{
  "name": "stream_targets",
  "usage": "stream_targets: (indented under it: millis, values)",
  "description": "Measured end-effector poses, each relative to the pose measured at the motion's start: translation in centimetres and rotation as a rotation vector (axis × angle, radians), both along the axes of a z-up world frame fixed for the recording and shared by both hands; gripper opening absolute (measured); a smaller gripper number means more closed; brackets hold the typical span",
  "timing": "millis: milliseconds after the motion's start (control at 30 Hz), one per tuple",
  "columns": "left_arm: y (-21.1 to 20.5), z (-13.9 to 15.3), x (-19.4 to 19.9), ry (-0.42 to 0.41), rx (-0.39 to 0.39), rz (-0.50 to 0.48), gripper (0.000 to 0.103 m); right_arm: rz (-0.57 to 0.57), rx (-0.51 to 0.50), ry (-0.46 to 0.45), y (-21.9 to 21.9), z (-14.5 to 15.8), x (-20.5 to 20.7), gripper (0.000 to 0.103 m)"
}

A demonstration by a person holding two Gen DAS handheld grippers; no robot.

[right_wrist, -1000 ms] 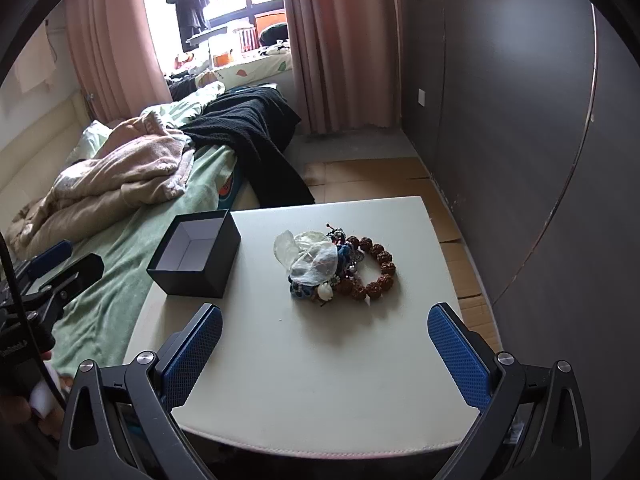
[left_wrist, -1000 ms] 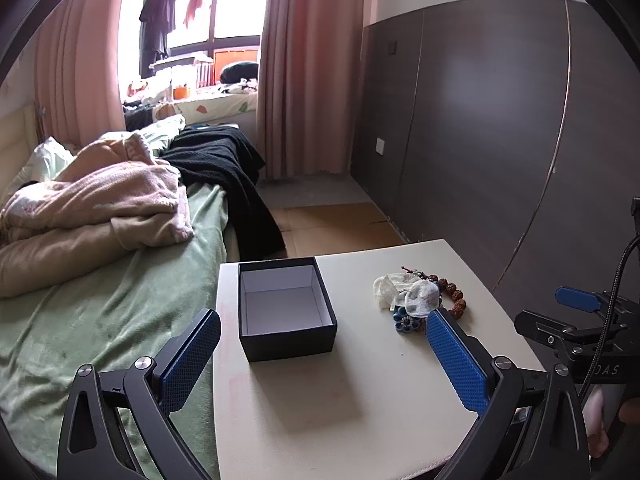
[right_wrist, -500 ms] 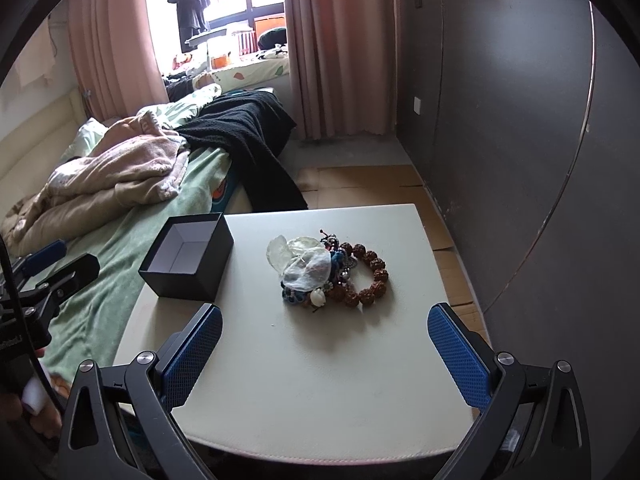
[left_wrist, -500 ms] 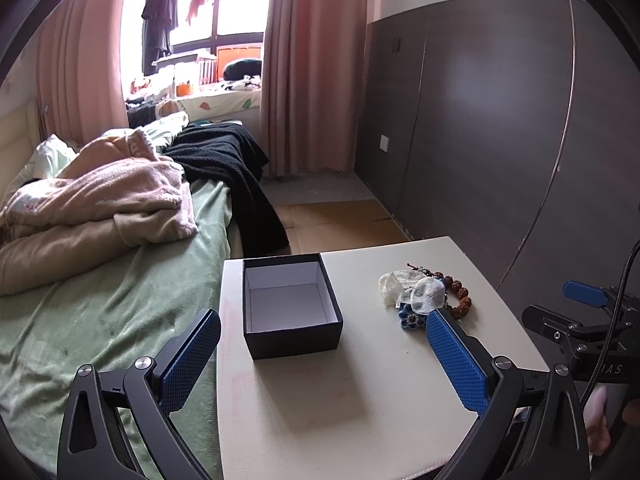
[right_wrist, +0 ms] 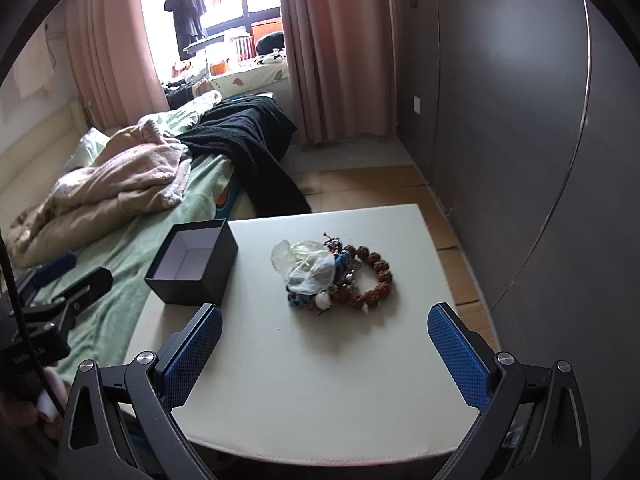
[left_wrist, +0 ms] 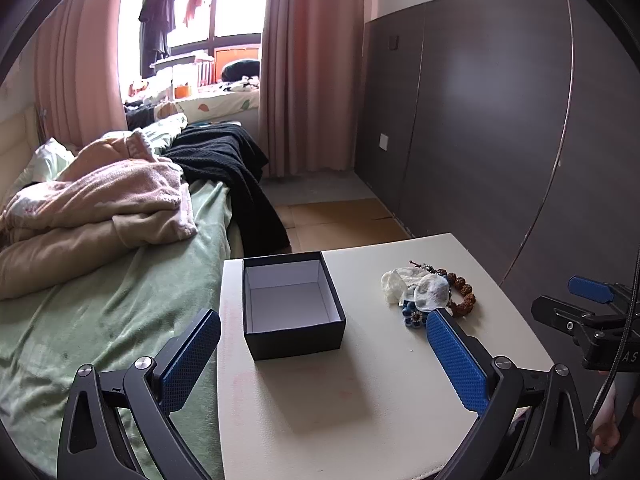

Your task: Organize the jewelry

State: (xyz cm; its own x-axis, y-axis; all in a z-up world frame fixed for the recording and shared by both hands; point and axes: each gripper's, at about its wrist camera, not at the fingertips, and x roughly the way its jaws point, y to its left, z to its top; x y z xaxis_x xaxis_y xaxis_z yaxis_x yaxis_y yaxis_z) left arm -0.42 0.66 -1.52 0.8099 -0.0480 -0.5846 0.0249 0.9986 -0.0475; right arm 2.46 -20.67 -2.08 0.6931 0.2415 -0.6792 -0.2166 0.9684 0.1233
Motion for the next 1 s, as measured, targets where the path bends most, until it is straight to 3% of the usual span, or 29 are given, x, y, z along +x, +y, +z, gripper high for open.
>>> stream_targets:
  millis: [633,1000]
  values:
    - [-0.3,0.0,-0.2,-0.018,0.026,0.001,0.102,-0.025,-0.025,-0.012,-0.1,-0.3,0.3,0.103]
    - [-1.1,0.3,-0.1,-0.035,0.038,-0.023,0.102,-0.038,0.013,-0.030,-0.8,0.2,0.3,0.103]
